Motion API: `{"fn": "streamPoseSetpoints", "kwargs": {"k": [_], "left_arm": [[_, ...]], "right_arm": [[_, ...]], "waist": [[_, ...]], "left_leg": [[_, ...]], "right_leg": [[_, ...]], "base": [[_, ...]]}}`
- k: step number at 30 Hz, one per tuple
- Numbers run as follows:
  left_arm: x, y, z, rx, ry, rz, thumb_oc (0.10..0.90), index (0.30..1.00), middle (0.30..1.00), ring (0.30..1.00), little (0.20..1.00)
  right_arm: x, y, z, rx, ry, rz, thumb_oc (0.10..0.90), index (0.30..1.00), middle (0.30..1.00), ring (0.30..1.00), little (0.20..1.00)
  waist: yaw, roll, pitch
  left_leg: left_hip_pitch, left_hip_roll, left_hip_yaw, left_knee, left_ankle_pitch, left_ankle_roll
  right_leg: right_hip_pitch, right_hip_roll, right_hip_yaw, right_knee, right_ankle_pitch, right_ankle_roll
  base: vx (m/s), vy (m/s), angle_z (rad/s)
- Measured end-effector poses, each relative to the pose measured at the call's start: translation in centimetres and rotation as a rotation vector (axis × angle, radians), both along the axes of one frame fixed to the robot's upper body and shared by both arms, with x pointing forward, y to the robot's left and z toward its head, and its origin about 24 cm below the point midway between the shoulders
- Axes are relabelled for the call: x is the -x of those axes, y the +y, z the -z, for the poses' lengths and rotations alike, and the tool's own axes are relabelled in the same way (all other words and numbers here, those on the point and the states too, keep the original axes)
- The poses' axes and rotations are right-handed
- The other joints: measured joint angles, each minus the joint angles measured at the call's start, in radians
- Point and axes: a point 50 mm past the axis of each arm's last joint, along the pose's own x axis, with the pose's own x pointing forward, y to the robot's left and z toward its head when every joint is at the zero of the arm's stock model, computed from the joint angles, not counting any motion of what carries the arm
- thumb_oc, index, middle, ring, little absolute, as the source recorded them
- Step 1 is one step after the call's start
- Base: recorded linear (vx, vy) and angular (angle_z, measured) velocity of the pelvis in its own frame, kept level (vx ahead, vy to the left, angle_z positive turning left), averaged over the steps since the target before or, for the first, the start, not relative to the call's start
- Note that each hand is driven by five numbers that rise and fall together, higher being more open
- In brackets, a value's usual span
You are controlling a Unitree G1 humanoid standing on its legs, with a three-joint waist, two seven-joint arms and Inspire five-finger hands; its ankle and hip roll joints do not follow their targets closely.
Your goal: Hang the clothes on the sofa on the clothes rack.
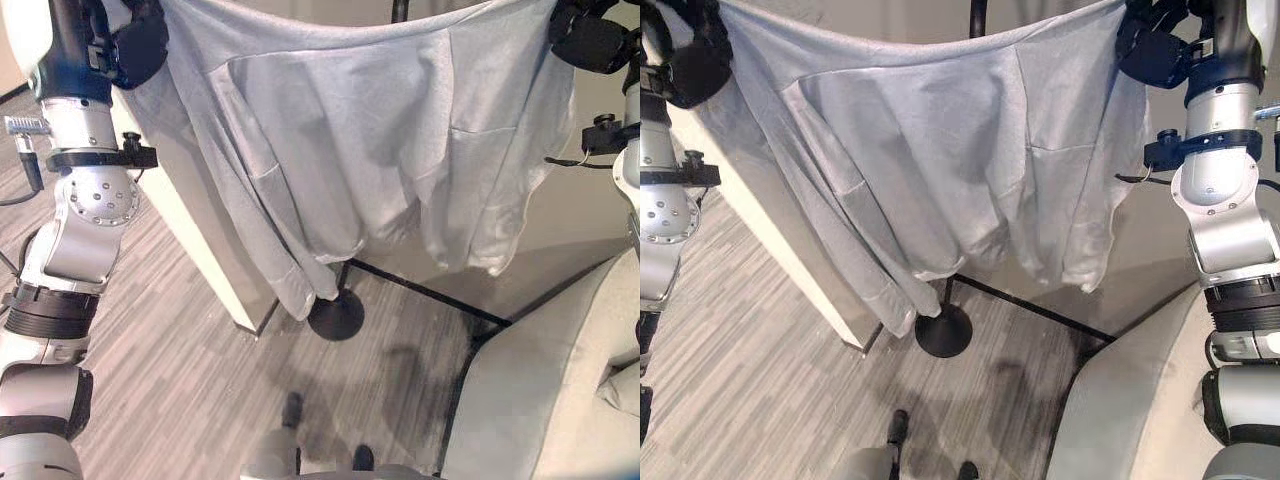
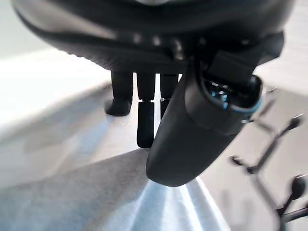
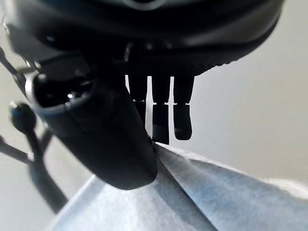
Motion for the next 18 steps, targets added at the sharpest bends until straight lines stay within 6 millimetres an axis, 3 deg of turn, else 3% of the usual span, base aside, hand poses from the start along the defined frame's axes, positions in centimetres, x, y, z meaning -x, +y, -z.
{"fn": "streamPoseSetpoints", "kwargs": {"k": [3,7,9,14,18], "left_arm": [[0.4,-0.9,-1.1,-0.027,-0.046,0.048,0.4,0.3,0.3,0.3,0.3],[0.1,-0.7,-2.0,-0.006,-0.052,0.035,0.4,0.3,0.3,0.3,0.3],[-0.1,-0.9,-2.0,-0.012,-0.044,0.04,0.4,0.3,0.3,0.3,0.3],[-0.1,-1.3,-2.2,-0.02,-0.05,0.051,0.4,0.3,0.3,0.3,0.3],[0.0,-1.4,-2.3,-0.027,-0.046,0.055,0.4,0.3,0.3,0.3,0.3]], "right_arm": [[-0.2,-0.4,0.2,-0.01,0.015,0.02,0.4,0.3,0.3,0.3,0.3],[-0.4,-0.7,0.4,-0.019,0.026,0.04,0.4,0.3,0.3,0.3,0.3],[-0.4,-0.9,0.1,-0.031,0.01,0.055,0.4,0.3,0.3,0.3,0.3],[0.0,-1.1,-1.1,-0.059,-0.055,0.076,0.4,0.3,0.3,0.3,0.3],[0.0,-1.2,-1.2,-0.037,-0.063,0.106,0.4,0.3,0.3,0.3,0.3]], "waist": [[0.005,0.0,0.0],[0.026,-0.001,0.001],[0.02,0.001,0.0],[-0.04,0.002,-0.005],[-0.029,0.001,-0.005]], "left_leg": [[0.01,-0.029,0.008,0.0,-0.001,0.0],[0.043,-0.027,0.04,0.0,-0.029,0.006],[0.053,-0.021,0.055,-0.001,-0.037,0.008],[0.061,-0.006,0.087,-0.001,-0.049,0.013],[0.069,0.006,0.104,-0.001,-0.049,0.013]], "right_leg": [[0.008,-0.031,-0.024,-0.006,0.014,0.028],[0.027,-0.035,-0.02,-0.002,-0.002,0.053],[0.024,-0.031,-0.011,-0.001,-0.016,0.043],[0.015,-0.027,0.021,-0.001,-0.016,0.041],[0.016,-0.018,0.031,-0.001,-0.016,0.041]], "base": [[0.05,0.053,-0.05],[0.05,0.06,-0.23],[0.07,0.038,-0.28],[0.04,-0.005,-0.25],[0.04,-0.016,-0.16]]}}
